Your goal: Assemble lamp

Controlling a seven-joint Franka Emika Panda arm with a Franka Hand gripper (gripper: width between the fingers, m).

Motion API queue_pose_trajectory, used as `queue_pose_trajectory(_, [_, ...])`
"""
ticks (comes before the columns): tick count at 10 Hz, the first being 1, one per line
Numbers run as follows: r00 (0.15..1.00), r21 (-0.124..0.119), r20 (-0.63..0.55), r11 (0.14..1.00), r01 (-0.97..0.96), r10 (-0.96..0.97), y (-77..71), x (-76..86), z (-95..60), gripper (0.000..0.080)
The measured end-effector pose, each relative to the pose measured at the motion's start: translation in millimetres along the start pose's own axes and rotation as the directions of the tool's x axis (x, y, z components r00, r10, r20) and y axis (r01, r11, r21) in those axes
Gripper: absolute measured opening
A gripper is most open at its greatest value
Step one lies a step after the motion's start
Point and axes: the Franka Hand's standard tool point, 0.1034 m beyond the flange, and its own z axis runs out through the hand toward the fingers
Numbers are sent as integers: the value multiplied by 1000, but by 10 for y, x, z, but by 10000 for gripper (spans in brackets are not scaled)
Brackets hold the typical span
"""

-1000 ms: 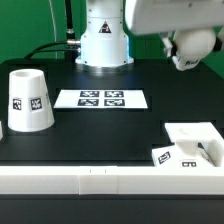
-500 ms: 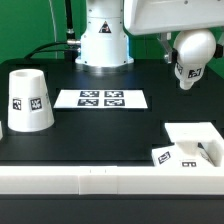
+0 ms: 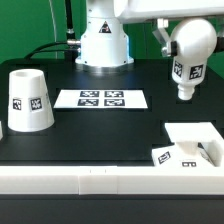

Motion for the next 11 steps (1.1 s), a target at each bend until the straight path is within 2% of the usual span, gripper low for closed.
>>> queue_pose_trajectory(1, [999, -9, -32, 1000, 1, -1, 17, -55, 16, 577])
queue_pose_trajectory(2, [996, -22, -92, 1000, 4, -6, 45, -43, 17, 577])
queue_pose_trajectory(3, [998, -17, -67, 1000, 6, -7, 35, -76, 42, 577])
queue_pose_trajectory(6, [989, -36, -84, 992, 122, -124, 113, 109, 187, 577])
queue_pose_trajectory(8, [985, -37, -85, 988, 148, -151, 132, 201, 284, 577])
queue_pose_trajectory(11, [987, -30, -76, 989, 142, -144, 96, 176, 408, 577])
